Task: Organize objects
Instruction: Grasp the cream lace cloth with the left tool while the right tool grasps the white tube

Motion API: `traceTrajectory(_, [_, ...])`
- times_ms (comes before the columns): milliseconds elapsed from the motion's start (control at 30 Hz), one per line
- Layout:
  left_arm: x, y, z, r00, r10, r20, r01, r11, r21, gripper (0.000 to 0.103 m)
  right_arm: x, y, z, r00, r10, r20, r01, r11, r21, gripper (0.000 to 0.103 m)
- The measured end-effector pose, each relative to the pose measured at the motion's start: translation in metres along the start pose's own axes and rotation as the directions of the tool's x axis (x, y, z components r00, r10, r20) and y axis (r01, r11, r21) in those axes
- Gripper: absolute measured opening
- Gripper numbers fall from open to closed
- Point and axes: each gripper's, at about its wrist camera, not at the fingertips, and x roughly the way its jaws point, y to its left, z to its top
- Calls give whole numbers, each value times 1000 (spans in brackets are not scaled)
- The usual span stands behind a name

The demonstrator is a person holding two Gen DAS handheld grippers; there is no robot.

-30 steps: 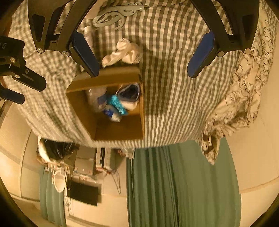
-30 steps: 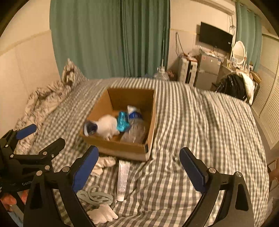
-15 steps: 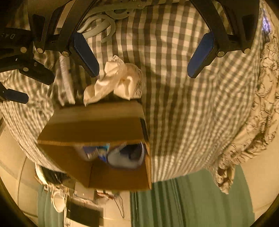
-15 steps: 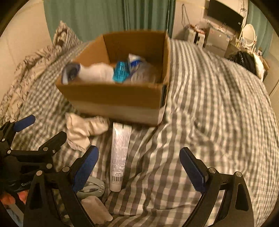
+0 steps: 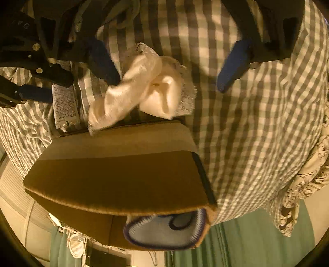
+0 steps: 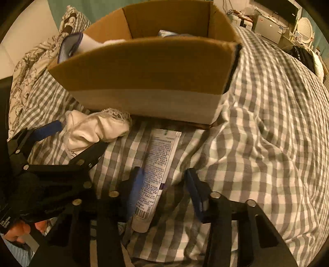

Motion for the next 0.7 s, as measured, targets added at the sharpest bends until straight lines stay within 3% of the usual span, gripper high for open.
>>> traceTrajectory(33, [2,-1,-1,1000,-21,-6,21,1000,4,72,1,1,0,1000,-5,-3,5,1000,-5,36])
traceTrajectory(100, [3,-3,-3,998,-65,-14,65,998,10,48,3,4,0,1000,-11,-4,11,1000,-19,32])
traceTrajectory(200, [-4,-6,-6,996,-86,-2,86,996,19,29,-1,5,0,1000,-3,9,3,1000,-20,23])
traceTrajectory(433, [-38,1,-17,996,-90,-14,89,995,-43,22,-42,7,-9,992,24,127,-25,1000,3,16])
traceTrajectory(700, [-98,-9,-21,998,-60,34,61,998,-29,20,-98,17,-25,971,72,227,-74,997,2,15])
